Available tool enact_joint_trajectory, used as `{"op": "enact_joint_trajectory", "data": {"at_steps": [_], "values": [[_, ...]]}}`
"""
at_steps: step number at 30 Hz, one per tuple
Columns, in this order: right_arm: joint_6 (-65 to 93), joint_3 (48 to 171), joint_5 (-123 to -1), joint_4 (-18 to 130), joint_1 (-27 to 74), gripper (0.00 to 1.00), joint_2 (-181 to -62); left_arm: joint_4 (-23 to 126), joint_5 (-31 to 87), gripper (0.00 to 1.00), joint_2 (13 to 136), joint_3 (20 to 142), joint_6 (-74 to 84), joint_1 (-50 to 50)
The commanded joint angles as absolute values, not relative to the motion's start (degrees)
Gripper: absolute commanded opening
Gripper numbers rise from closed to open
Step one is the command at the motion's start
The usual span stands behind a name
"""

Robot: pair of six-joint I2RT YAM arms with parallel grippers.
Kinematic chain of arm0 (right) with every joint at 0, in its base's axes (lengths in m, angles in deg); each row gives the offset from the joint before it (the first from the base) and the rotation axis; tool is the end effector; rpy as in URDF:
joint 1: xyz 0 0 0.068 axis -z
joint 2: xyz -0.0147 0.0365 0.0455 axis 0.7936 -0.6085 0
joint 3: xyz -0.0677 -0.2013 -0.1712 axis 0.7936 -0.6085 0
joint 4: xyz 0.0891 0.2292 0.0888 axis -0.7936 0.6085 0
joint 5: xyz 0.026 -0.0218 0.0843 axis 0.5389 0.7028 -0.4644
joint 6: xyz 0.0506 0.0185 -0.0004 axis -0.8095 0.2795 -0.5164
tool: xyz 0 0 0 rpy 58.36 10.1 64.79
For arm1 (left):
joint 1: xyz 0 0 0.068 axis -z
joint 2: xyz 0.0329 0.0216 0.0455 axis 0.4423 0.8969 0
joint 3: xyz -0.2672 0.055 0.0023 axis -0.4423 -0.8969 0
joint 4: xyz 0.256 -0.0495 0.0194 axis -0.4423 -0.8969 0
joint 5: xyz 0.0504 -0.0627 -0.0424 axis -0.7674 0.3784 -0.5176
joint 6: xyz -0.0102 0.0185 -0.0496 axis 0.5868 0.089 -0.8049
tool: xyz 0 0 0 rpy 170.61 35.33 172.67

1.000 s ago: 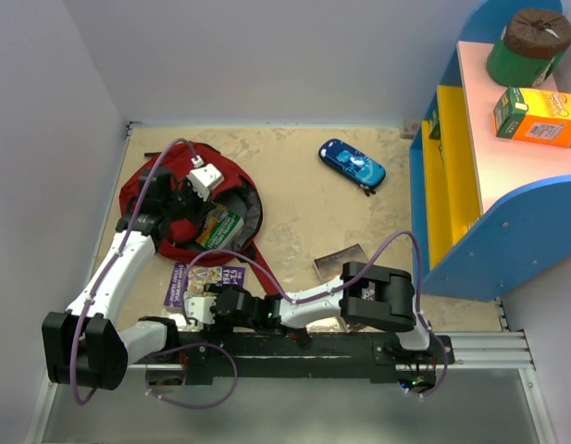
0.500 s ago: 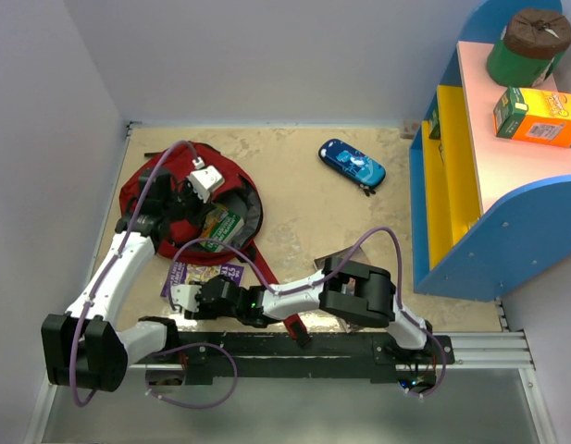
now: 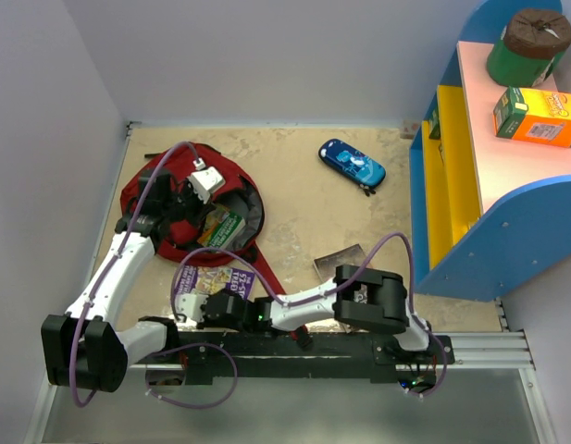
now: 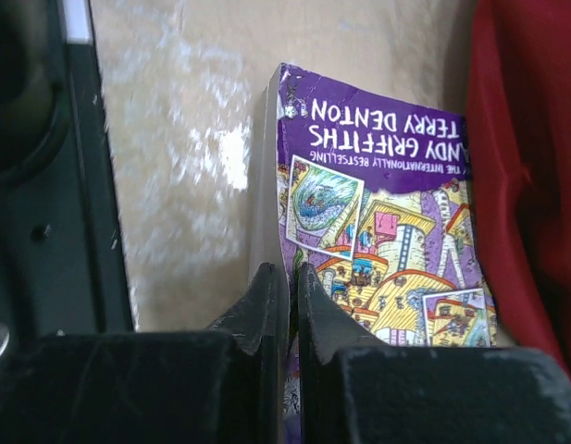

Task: Pack the student bag
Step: Pick up the book from the center of the board, then place the book in the student bag.

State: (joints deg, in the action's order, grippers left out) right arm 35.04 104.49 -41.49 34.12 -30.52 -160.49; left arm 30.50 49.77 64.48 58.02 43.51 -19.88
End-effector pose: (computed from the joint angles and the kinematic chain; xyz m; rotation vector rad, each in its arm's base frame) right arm 0.0629 0.4497 0.1452 -1.4639 1.4822 0.5177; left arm 0.2430 -0.0450 0.2838 0.8817 1.9142 -0.3516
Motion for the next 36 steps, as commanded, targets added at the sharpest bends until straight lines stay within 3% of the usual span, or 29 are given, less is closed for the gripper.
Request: {"op": "enact_joint_trajectory", "data": {"at_steps": [1, 12, 19, 23, 28, 36], "values": [[34.6, 99.2, -28.0, 37.8, -34.7, 0.00, -154.3, 31.3, 52.7, 0.00, 62.9, 59.7, 44.2, -19.9], [43.6, 95.6, -9.2, 33.6, -38.6, 0.00, -134.5, 31.9, 50.0, 0.00, 62.5, 59.7, 44.7, -19.9], [51.9, 97.5, -4.7, 30.8, -38.7, 0.00, -126.1, 33.5, 48.0, 0.00, 62.5, 58.5, 43.7, -19.9], [57.3, 97.3, -5.6, 28.2, -37.1, 0.00, -125.3, 33.7, 47.6, 0.00, 62.4, 58.4, 43.2, -19.9], [52.5, 95.8, -12.1, 28.7, -31.5, 0.00, -126.8, 32.5, 49.5, 0.00, 61.2, 59.8, 42.3, -19.8], [51.0, 95.2, -19.3, 23.3, -24.2, 0.00, -135.7, 27.7, 52.1, 0.00, 59.5, 63.4, 42.8, -19.9]]}}
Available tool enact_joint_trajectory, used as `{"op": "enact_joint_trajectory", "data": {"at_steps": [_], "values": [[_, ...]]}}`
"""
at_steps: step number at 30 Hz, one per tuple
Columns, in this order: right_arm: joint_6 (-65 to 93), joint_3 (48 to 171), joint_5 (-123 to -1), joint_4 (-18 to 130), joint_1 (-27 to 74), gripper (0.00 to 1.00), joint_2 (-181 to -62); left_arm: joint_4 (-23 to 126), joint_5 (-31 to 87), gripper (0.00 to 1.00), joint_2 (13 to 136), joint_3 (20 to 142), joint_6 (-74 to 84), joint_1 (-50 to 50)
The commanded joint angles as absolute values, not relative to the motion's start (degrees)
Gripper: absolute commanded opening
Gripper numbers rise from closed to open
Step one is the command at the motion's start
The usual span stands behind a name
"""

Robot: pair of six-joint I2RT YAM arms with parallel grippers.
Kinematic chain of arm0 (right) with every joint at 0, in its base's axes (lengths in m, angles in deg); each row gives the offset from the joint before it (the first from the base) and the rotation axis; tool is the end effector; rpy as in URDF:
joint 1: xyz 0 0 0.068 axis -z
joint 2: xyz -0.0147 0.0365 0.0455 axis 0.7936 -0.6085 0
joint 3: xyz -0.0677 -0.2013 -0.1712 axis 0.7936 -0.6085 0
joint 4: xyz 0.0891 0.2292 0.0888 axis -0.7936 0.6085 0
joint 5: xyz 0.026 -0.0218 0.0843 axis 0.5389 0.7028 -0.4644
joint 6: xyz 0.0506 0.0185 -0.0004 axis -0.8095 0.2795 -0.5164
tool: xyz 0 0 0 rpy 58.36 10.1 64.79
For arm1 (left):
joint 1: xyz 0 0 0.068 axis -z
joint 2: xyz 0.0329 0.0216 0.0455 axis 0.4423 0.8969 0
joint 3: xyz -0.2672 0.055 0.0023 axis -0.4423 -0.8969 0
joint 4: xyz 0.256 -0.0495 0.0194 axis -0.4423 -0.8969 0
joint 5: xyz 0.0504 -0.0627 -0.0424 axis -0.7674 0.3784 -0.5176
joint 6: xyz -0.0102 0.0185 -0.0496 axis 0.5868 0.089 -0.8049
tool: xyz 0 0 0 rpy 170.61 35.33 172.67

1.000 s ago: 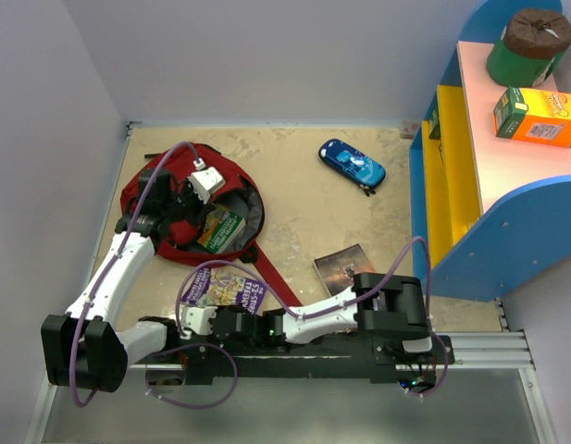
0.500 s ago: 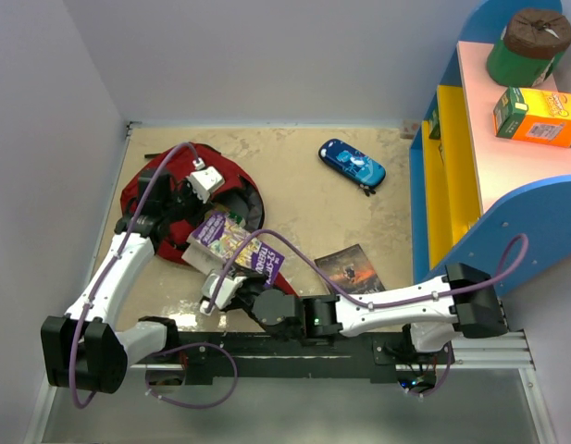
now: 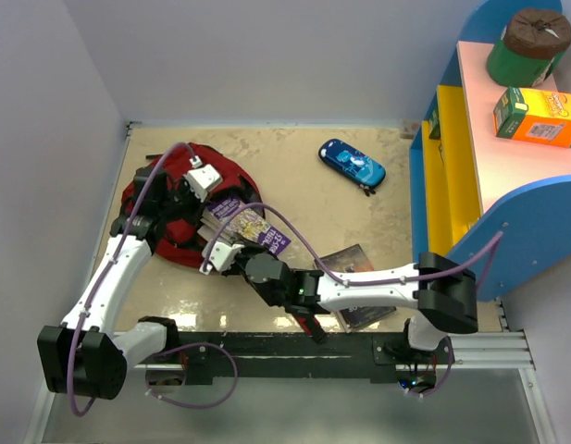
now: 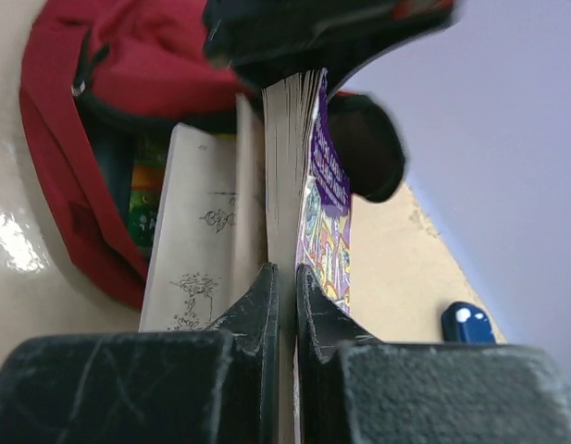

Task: Pack the student bag
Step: Place the book in the student bag.

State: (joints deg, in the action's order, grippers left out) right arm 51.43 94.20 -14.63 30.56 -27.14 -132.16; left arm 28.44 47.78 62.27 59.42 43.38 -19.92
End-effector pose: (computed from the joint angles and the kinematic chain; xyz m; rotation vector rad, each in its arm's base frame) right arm 0.0887 0.3594 0.2912 -0.9976 1.3199 0.0720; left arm 0.2362 -0.0430 0.2973 0.8619 1.9048 -0.3058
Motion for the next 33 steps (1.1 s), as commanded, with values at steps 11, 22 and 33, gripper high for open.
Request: {"op": "enact_joint_trajectory", "data": {"at_steps": [11, 22, 33], "values": [[45.6, 99.2, -26.7, 24.9, -21.0, 0.00, -149.4, 27.3, 53.2, 0.00, 59.4, 62.7, 42.7, -19.9], [47.2, 120.4, -30.7, 36.7, -18.1, 0.33, -161.6, 27.4, 53.5, 0.00, 60.5, 62.6, 42.3, -19.8], [21.5, 96.3, -17.8, 29.1, -16.6, 0.00, -139.6, 27.9, 53.1, 0.00, 60.7, 61.6, 42.4, -19.9]]}}
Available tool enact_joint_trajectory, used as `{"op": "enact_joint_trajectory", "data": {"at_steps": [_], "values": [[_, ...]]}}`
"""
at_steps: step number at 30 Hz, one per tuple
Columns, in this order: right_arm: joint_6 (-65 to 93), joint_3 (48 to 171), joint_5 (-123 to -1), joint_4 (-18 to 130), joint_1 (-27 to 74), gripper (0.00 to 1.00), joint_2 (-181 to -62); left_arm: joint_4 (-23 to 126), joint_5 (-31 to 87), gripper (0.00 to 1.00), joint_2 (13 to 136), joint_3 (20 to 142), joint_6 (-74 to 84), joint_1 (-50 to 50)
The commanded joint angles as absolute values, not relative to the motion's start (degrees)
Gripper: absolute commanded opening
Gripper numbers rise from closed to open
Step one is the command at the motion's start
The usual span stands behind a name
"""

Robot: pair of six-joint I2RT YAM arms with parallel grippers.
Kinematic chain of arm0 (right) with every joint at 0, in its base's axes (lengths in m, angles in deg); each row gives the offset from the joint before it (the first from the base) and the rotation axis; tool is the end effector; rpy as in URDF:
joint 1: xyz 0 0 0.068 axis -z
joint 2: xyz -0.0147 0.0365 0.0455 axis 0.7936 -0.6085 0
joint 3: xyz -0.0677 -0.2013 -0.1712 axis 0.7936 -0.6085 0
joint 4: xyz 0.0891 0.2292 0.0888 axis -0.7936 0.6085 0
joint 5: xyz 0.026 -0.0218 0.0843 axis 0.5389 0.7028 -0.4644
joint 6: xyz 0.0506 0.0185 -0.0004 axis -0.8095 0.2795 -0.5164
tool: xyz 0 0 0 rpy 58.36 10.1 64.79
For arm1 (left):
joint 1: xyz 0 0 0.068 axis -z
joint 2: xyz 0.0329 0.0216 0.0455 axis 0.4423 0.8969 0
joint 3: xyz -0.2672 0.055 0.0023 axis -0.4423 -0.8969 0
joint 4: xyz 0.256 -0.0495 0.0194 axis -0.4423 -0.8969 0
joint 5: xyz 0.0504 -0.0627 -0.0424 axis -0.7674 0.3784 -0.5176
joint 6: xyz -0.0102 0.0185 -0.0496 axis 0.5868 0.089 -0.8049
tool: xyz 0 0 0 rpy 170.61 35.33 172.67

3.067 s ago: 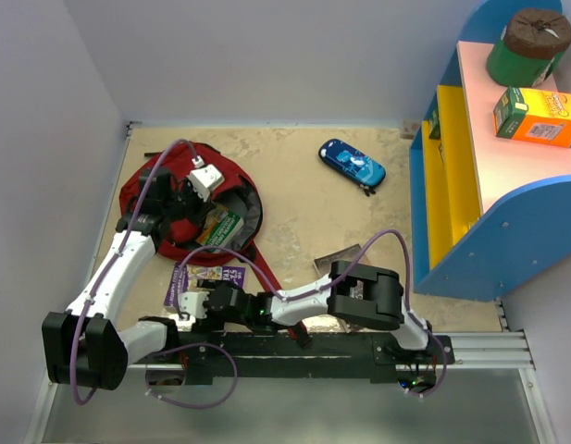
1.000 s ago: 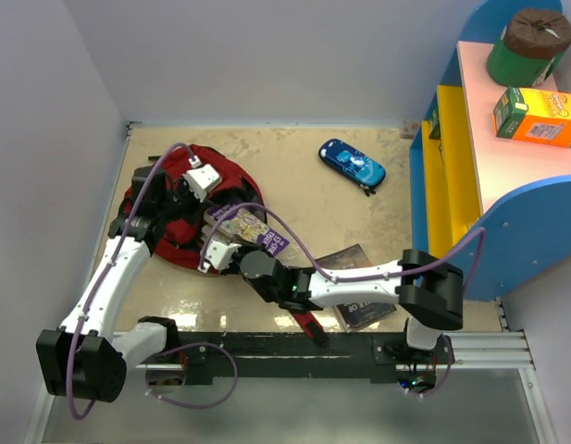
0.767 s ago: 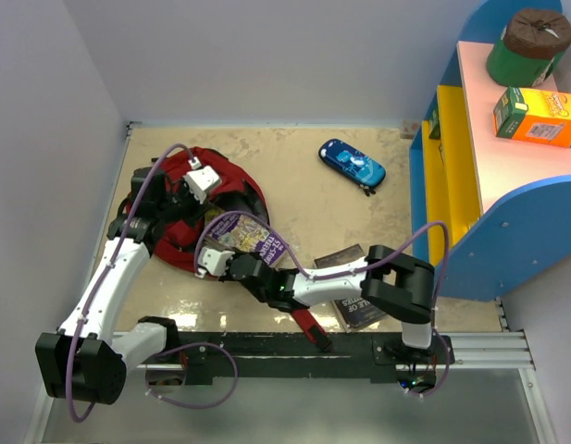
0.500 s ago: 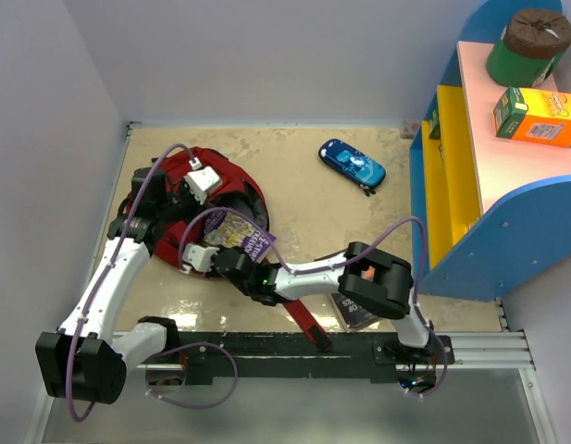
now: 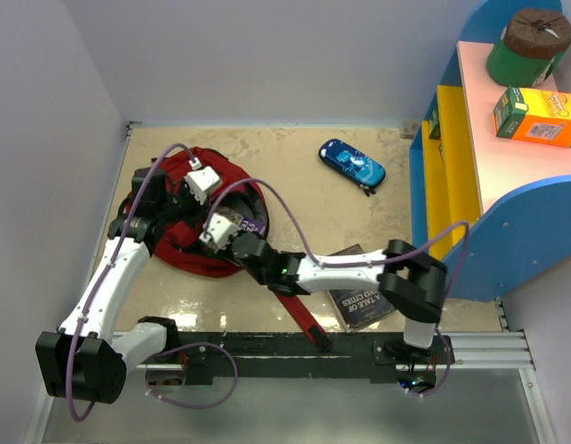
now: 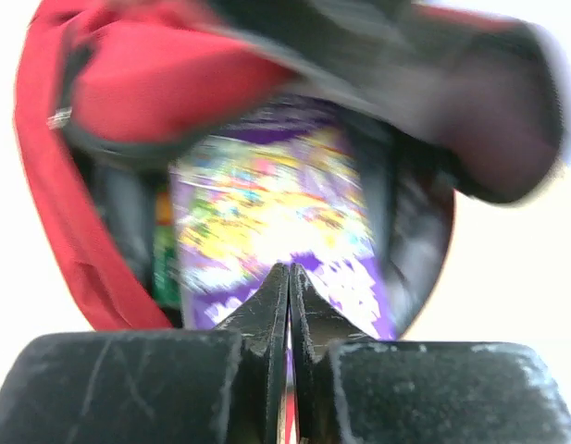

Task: Pack the student bag
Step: Place the book in the student bag.

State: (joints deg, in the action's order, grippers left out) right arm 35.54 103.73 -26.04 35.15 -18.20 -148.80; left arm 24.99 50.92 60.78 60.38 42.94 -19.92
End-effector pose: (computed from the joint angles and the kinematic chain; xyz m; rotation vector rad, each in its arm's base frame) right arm 0.1589 0.4032 0.2272 -0.9867 1.5655 0.2195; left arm 0.2277 -0.0438 0.3038 0.8802 1.9015 -0.3744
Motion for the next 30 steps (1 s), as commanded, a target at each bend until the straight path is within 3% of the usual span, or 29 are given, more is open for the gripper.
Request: {"op": "enact_joint_trajectory", "data": {"at_steps": [1, 12, 24, 30], "values": [[18.5, 95.2, -17.9, 30.9, -15.8, 0.00, -139.1, 27.9, 53.2, 0.00, 60.7, 61.6, 42.3, -19.9], [-3.5, 98.9, -27.3, 41.4, -5.8, 0.00, -145.6, 28.4, 53.8, 0.00, 60.9, 61.7, 42.0, -19.9], [-7.7, 103.2, -27.7, 45.7, -5.6, 0.00, -150.8, 29.4, 54.7, 0.00, 60.9, 60.7, 41.7, -19.8], [-10.8, 96.9, -24.5, 45.9, -5.7, 0.00, -143.0, 29.5, 54.1, 0.00, 59.9, 59.3, 43.0, -19.9]]}}
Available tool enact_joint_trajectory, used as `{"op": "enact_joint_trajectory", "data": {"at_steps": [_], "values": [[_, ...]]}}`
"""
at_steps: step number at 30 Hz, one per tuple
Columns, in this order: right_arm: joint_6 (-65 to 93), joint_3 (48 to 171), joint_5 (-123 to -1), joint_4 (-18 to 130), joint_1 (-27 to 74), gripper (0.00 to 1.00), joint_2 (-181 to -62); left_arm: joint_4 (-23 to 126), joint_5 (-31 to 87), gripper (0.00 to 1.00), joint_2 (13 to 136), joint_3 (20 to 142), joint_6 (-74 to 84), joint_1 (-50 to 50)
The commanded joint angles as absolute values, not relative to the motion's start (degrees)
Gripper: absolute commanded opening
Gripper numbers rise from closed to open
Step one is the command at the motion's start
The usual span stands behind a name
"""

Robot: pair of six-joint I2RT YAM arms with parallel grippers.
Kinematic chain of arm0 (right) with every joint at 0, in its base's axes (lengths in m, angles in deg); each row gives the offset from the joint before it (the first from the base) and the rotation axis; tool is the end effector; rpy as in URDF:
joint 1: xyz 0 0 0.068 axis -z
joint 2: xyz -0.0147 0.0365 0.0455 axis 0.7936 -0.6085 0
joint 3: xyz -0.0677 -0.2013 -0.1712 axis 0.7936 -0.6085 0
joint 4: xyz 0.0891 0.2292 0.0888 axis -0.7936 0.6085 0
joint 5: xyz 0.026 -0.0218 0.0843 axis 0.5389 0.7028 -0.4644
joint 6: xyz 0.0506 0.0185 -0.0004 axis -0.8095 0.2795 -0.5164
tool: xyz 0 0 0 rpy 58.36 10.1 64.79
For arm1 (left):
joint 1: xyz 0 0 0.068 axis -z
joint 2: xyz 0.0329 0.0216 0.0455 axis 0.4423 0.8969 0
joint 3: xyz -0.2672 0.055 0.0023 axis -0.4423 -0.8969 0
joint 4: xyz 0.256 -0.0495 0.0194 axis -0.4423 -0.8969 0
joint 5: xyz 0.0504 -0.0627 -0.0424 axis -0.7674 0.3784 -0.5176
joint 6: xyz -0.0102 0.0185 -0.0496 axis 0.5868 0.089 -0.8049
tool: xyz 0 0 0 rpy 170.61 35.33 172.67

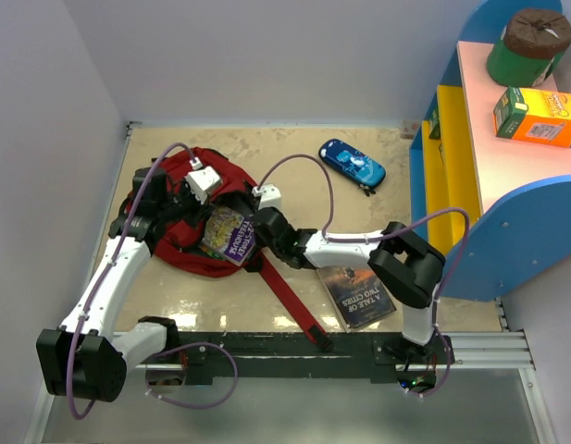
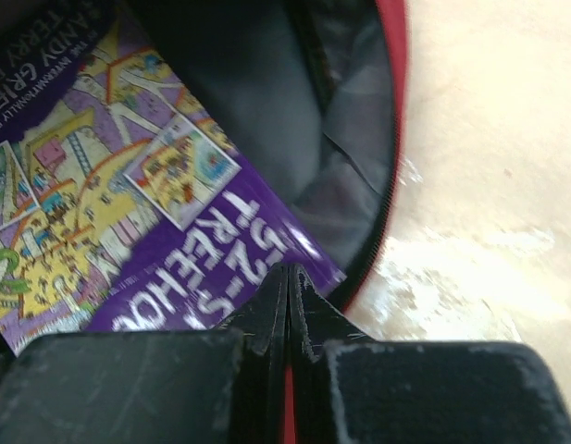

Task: Pack the student bag
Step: Place the book in the student bag.

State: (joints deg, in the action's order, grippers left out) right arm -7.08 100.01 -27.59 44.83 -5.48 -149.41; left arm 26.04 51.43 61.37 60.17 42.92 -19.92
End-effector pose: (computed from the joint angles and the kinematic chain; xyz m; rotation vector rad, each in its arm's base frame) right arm 0.2344 0.3449 0.1858 -0.2702 2.0725 0.4258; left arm 0.2303 -0.0443 0.3021 0.8836 1.8935 -0.3821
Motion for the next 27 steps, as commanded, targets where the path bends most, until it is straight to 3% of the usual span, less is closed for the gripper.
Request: {"op": "enact_joint_trajectory", "data": {"at_steps": [1, 5, 11, 27], "values": [[-11.1, 94.5, -23.9, 45.1, -5.7, 0.00, -140.2, 29.7, 54.1, 0.00, 59.9, 59.0, 43.1, -19.9], [-12.9, 87.9, -24.6, 40.7, -5.6, 0.00, -135.1, 29.5, 54.3, 0.00, 60.0, 58.5, 43.0, -19.9], [-14.7, 86.9, -27.6, 39.5, -5.7, 0.00, -138.3, 29.4, 54.5, 0.00, 59.9, 58.7, 42.6, -19.9], [-13.3, 108.3, -29.4, 41.9, -10.0, 0.00, -154.0, 29.1, 54.5, 0.00, 59.4, 58.4, 42.0, -19.9]]}}
